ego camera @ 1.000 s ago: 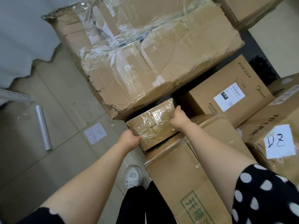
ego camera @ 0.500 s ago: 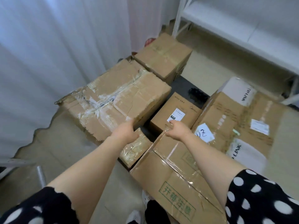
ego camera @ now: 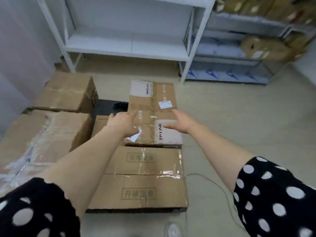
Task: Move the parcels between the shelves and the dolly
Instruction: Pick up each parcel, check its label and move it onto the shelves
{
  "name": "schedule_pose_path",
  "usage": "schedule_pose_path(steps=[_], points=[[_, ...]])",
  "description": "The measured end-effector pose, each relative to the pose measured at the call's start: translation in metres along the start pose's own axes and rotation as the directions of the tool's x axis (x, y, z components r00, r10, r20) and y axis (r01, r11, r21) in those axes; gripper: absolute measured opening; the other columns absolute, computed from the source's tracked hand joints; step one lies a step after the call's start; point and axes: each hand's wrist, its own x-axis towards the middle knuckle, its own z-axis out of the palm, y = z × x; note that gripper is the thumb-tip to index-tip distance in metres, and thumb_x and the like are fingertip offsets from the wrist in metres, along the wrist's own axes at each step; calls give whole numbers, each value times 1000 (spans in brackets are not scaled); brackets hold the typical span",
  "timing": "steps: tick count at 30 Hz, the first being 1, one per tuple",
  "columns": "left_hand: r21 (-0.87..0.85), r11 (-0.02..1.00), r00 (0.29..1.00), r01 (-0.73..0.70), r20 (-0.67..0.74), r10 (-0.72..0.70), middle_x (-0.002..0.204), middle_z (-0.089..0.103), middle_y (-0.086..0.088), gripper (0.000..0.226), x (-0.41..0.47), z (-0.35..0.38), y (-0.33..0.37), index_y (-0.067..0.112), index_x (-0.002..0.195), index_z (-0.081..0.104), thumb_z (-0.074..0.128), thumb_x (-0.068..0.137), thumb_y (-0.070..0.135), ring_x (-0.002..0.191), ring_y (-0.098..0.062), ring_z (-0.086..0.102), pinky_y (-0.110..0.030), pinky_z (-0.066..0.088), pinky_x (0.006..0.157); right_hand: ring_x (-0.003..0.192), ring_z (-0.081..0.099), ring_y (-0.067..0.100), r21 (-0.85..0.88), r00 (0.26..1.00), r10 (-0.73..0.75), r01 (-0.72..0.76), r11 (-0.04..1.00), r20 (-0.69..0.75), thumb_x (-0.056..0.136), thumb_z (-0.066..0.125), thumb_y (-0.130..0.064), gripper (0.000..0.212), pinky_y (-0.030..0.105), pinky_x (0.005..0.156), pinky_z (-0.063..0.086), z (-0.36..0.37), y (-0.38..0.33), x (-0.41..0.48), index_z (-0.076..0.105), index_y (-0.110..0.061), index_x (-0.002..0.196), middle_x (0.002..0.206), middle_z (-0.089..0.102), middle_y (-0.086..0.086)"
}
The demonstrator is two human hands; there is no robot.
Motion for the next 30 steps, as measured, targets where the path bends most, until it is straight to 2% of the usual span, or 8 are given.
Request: schedule_pose_path(steps=[3, 7, 11, 16, 21, 25, 30], points=[[82, 988, 991, -132, -17, 134, 144, 44, -3, 69, 15, -13, 69, 29, 150, 23, 51, 88, 42, 134, -26, 36, -46, 18, 115, 131, 42, 29, 16, 993, 90, -89, 996, -78, 86, 65, -44, 71, 35, 106, 36, -28, 58, -21, 37, -10, 142, 144, 44, 11], [195, 948, 966, -250, -13, 257, 143, 45, -5, 68, 32, -23, 168, 31, 149, 24, 52, 87, 44, 133, -28, 37, -47, 20, 114, 134, 39, 30, 45, 969, 211, -207, 977, -125, 83, 64, -54, 83, 39, 110, 33, -54, 143, -42, 32, -6, 144, 147, 39, 16], [236, 911, 938, -339, 6, 347, 148, 40, -4, 71, 55, -25, 274, 30, 149, 22, 53, 87, 45, 137, -27, 32, -50, 17, 114, 134, 39, 30, 41, 955, 245, -241, 970, -165, 80, 65, -57, 86, 40, 110, 33, -86, 236, -53, 34, -5, 143, 146, 40, 16], [236, 903, 931, -360, 23, 365, 151, 35, -3, 76, 96, -24, 419, 31, 151, 17, 54, 87, 46, 138, -28, 31, -49, 21, 114, 135, 37, 28, 10, 954, 220, -223, 975, -205, 78, 68, -56, 87, 35, 111, 30, -140, 361, -53, 35, -8, 142, 146, 40, 14], [144, 891, 902, -431, 42, 430, 151, 31, -8, 80, 133, -29, 565, 28, 152, 16, 59, 86, 43, 139, -28, 28, -38, 26, 114, 139, 31, 27, -21, 949, 240, -249, 968, -203, 77, 68, -58, 94, 36, 114, 26, -202, 478, -54, 28, -9, 146, 151, 33, 13], [163, 885, 900, -436, 52, 434, 151, 30, -8, 81, 159, -46, 641, 28, 153, 13, 59, 87, 41, 138, -27, 29, -37, 31, 111, 141, 26, 27, 28, 937, 264, -265, 964, -228, 78, 68, -55, 94, 36, 115, 25, -250, 544, -47, 26, -9, 147, 152, 30, 14], [178, 886, 901, -429, 13, 433, 151, 31, -6, 81, 204, -72, 706, 23, 153, 13, 59, 89, 40, 135, -27, 35, -39, 37, 106, 139, 30, 28, 87, 908, 311, -299, 950, -280, 79, 67, -56, 89, 34, 114, 27, -295, 605, -23, 31, -8, 144, 149, 35, 14]])
